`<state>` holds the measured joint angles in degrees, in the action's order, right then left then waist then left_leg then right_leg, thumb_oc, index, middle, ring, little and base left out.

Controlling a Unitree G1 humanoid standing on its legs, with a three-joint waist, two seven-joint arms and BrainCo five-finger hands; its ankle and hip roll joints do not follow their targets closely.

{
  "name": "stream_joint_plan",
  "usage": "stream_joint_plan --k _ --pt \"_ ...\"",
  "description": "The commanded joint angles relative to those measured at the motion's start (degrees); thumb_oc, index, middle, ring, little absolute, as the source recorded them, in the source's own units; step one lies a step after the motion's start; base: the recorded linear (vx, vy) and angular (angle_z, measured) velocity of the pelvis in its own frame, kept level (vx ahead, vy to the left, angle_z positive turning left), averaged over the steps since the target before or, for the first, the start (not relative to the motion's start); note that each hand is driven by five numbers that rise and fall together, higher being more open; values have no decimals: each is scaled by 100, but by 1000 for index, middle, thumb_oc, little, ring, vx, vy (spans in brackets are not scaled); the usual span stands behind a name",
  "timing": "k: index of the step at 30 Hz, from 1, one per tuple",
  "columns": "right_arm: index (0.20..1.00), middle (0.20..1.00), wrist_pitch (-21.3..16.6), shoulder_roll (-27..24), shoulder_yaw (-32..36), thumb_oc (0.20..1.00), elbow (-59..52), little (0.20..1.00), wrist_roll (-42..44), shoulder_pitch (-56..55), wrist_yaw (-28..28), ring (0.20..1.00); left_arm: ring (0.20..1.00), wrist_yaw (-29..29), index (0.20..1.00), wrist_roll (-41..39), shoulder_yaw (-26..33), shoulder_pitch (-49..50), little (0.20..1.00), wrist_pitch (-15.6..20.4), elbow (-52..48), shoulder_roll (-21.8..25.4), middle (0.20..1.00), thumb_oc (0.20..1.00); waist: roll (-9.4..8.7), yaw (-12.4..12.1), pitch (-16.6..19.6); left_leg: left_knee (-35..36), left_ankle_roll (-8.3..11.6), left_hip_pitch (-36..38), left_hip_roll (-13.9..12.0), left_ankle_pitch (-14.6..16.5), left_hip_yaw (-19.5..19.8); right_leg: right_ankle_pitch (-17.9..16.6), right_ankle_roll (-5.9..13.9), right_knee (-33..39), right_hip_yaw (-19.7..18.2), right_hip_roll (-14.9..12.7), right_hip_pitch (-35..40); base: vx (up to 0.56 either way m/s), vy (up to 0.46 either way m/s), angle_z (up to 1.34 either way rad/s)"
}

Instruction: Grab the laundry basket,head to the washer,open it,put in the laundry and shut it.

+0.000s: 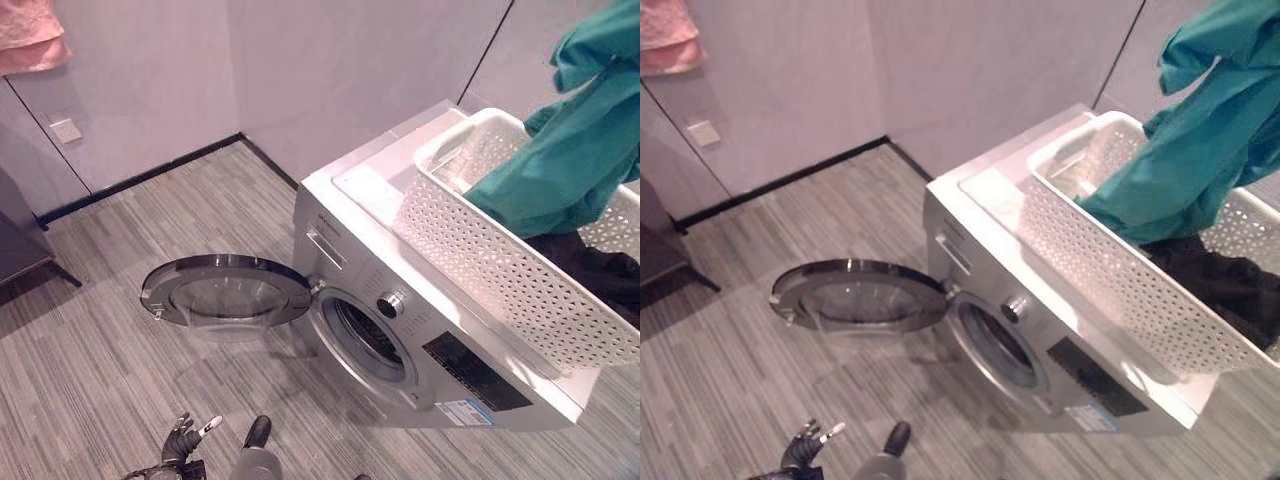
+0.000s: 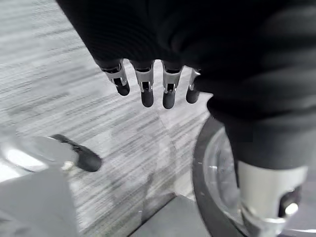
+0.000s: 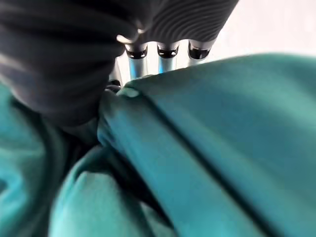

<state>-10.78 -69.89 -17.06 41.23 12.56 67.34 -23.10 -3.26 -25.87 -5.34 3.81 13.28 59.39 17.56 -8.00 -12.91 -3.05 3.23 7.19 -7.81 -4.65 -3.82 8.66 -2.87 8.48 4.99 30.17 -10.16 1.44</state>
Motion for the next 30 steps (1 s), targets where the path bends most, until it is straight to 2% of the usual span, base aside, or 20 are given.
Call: stream_joint_plan --k 1,5,6,14,15,24,25,30 --pt "200 200 88 -389 -789 200 285 200 -362 1364 -586 200 1000 -124 1000 157 -71 -53 1000 77 248 263 1000 1000 -429 -58 249 177 -156 24 -98 268 -100 71 350 1 -231 -404 305 1 10 -4" --pt "200 200 346 -536 -2088 200 1097 200 -607 2854 -691 200 1000 -186 1000 169 -33 -67 1000 69 379 382 1000 1000 -496 -25 321 177 -168 93 -118 279 -153 45 351 1 -299 -400 313 -2 4 -12" --pt "200 200 361 -536 -2517 200 1317 200 -571 3343 -683 200 1000 -204 1000 166 -8 -73 1000 76 408 360 1000 1000 -466 -12 335 177 -168 99 -120 282 -165 43 353 1 -305 -398 309 1 -3 -15" --pt "200 200 524 -801 -4046 200 1675 200 -684 5011 -782 200 1000 -232 1000 165 145 13 1000 41 532 389 1000 1000 -453 176 471 177 -171 203 -157 320 -235 48 342 1 -410 -357 325 1 -2 -7" --pt "200 200 577 -892 -4512 200 1784 200 -798 5435 -832 200 1000 -222 1000 181 198 46 1000 37 591 392 1000 1000 -447 235 494 177 -177 245 -167 333 -267 43 341 1 -444 -354 325 1 -3 -13" --pt "200 200 402 -1142 -5056 200 1788 200 -252 6351 -1021 200 1000 -225 1000 109 275 89 1000 36 692 319 1000 1000 -336 428 593 177 -190 279 -162 340 -352 37 342 1 -532 -368 284 4 1 -10" --pt "200 200 400 -1332 -5200 200 1589 200 -344 6456 -1075 200 1000 -201 1000 86 308 104 1000 39 701 292 1000 1000 -299 492 610 177 -189 304 -173 353 -385 35 344 1 -564 -367 276 9 6 -4" --pt "200 200 217 -1681 -4967 200 1019 200 -305 6273 -1234 200 1000 -176 1000 152 272 91 1000 56 745 184 1000 1000 -169 618 615 177 -202 336 -153 374 -453 17 349 1 -641 -397 239 6 12 -15"
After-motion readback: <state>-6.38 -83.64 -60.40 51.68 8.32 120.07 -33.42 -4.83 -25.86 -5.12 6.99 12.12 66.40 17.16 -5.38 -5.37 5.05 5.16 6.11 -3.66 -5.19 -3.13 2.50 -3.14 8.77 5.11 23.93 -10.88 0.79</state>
